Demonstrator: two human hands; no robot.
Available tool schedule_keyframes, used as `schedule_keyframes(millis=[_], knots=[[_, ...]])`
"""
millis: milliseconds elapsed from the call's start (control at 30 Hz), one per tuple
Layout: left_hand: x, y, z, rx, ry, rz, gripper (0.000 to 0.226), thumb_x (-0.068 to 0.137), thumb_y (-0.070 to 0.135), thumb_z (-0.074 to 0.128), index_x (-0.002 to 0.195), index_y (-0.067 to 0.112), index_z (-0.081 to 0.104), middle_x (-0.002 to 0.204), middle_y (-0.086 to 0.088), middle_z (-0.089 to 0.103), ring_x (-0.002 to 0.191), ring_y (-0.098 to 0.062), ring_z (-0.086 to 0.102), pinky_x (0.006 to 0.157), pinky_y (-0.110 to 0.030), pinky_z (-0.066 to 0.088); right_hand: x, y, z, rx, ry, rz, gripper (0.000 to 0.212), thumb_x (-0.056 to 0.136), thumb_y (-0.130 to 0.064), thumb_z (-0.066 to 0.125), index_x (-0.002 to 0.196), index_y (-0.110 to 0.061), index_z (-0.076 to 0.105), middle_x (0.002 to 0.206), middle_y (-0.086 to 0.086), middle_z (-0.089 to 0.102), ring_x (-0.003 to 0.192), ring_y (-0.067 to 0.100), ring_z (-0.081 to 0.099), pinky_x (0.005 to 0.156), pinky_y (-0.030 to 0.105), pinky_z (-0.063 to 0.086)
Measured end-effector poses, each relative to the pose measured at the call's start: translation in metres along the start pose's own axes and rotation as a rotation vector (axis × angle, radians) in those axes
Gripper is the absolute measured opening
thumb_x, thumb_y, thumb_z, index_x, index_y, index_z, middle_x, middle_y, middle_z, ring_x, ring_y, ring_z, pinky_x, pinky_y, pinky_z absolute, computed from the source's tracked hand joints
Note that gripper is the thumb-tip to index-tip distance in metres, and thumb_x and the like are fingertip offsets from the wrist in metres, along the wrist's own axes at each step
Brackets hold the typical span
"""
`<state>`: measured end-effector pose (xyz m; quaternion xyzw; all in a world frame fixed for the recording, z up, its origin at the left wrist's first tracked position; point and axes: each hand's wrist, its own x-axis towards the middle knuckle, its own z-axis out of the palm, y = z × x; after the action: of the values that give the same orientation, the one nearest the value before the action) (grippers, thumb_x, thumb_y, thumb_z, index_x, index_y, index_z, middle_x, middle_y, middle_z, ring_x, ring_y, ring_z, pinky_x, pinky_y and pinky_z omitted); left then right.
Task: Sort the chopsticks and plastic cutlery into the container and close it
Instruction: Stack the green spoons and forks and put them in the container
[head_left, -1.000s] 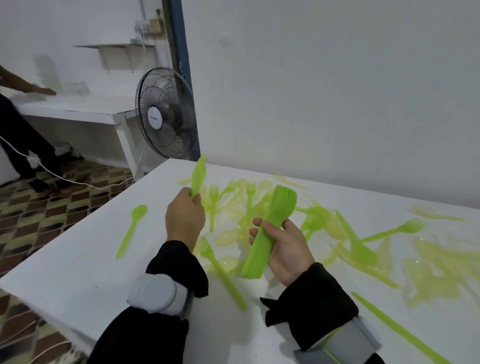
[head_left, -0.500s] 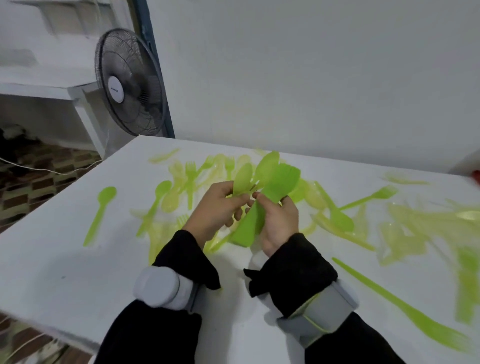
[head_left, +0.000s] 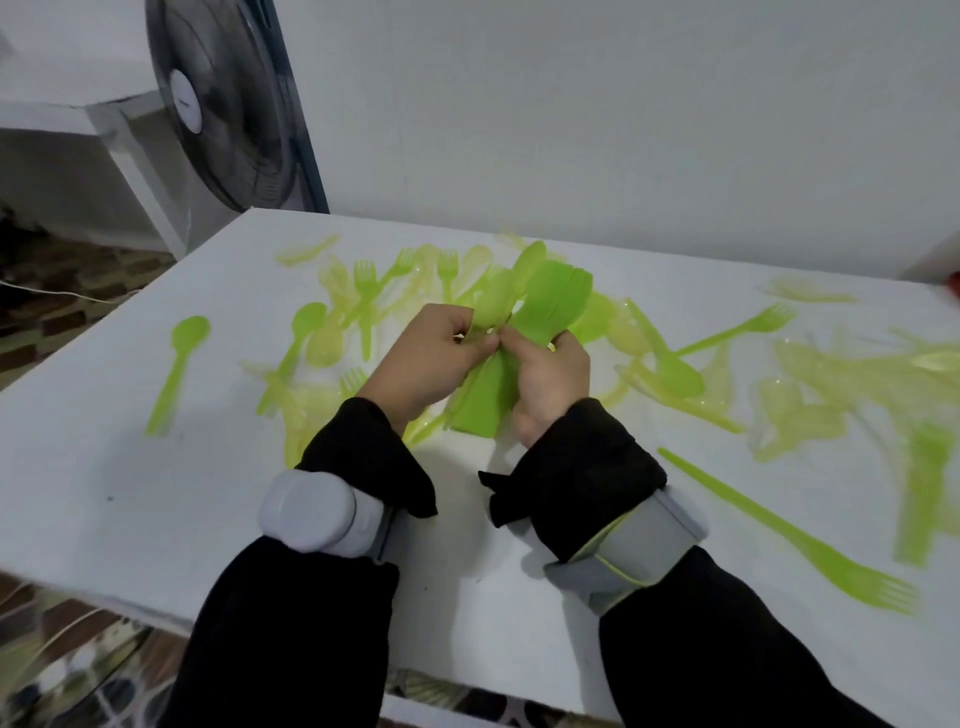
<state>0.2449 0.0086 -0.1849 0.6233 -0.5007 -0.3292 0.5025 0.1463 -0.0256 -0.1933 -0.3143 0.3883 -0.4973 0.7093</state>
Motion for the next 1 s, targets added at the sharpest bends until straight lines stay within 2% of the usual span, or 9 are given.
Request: schedule_keyframes(millis=[167,433,567,600,667,733,800,900,1000], knots=[[-0.003,0.005,-0.003,-0.187,-0.019,0.007,0.033,0.092,-0.007,0.048,0.095,0.021,0.063,0.070,0.006,0.065,0.051,0.003,0.057,0.050,-0.013,0.044,0.004,0.001,-0.001,0.069,-0.009,0.016,0.024,0.082,0.007,0.062,0.105,0.001,0.057,0.084,0.014,0.063,0.071,0.027,0.061,0.071,0.040,0.053],[-0.009,0.004,-0.022,-0.303,-0.169,-0.090,0.035,0.096,-0.001,0.041,0.120,0.020,0.056,0.059,0.011,0.061,0.045,-0.002,0.049,0.039,-0.014,0.032,0.000,0.002,-0.001,0.166,-0.152,0.070,0.010,0.086,0.006,0.057,0.090,-0.004,0.056,0.076,0.013,0.061,0.065,0.026,0.059,0.061,0.036,0.052],[-0.010,0.002,-0.022,-0.319,-0.208,-0.115,0.034,0.096,-0.001,0.041,0.116,0.021,0.058,0.060,0.009,0.056,0.044,-0.003,0.041,0.038,-0.018,0.025,0.002,0.006,0.000,0.170,-0.178,0.105,0.017,0.086,0.005,0.057,0.102,0.001,0.053,0.094,0.027,0.058,0.087,0.043,0.058,0.084,0.070,0.043],[-0.011,0.002,-0.022,-0.290,-0.206,-0.117,0.034,0.095,0.000,0.043,0.113,0.024,0.060,0.064,0.007,0.053,0.046,-0.003,0.040,0.038,-0.018,0.024,0.002,0.007,0.000,0.171,-0.199,0.118,0.021,0.086,0.005,0.056,0.107,0.003,0.053,0.098,0.028,0.057,0.089,0.044,0.058,0.084,0.070,0.043],[-0.010,0.001,-0.022,-0.182,-0.163,-0.113,0.036,0.093,0.001,0.049,0.106,0.030,0.064,0.074,0.003,0.047,0.052,-0.004,0.037,0.039,-0.016,0.024,0.000,0.006,0.001,0.142,-0.233,0.111,0.031,0.086,0.007,0.054,0.117,0.010,0.049,0.096,0.025,0.057,0.076,0.035,0.062,0.068,0.050,0.056],[-0.008,0.002,-0.021,-0.100,-0.119,-0.113,0.037,0.092,-0.001,0.051,0.100,0.033,0.065,0.078,0.002,0.045,0.053,-0.004,0.035,0.041,-0.016,0.022,0.000,0.006,0.001,0.106,-0.219,0.080,0.037,0.085,0.010,0.055,0.121,0.013,0.048,0.094,0.022,0.058,0.067,0.027,0.062,0.058,0.034,0.055],[-0.005,0.003,-0.018,-0.075,-0.095,-0.114,0.034,0.088,-0.002,0.051,0.088,0.028,0.067,0.073,0.001,0.043,0.053,-0.006,0.032,0.042,-0.018,0.020,0.000,0.007,0.002,0.069,-0.191,0.059,0.038,0.083,0.011,0.056,0.120,0.015,0.048,0.091,0.022,0.058,0.068,0.028,0.060,0.060,0.034,0.052],[-0.005,0.009,-0.009,-0.114,-0.075,-0.096,0.016,0.068,0.010,0.045,0.066,0.019,0.058,0.058,0.005,0.040,0.051,-0.007,0.032,0.044,-0.020,0.022,-0.004,0.007,0.005,0.025,-0.202,0.057,0.032,0.082,0.013,0.057,0.112,0.016,0.051,0.072,0.020,0.059,0.053,0.027,0.058,0.049,0.031,0.050],[-0.001,0.010,-0.004,-0.229,0.041,-0.124,0.017,0.085,0.021,0.049,0.070,0.014,0.054,0.064,0.004,0.052,0.059,-0.010,0.047,0.059,-0.028,0.038,-0.003,0.009,0.006,-0.059,-0.229,0.007,0.033,0.080,0.011,0.061,0.113,0.010,0.054,0.079,0.017,0.063,0.062,0.027,0.063,0.057,0.034,0.053]])
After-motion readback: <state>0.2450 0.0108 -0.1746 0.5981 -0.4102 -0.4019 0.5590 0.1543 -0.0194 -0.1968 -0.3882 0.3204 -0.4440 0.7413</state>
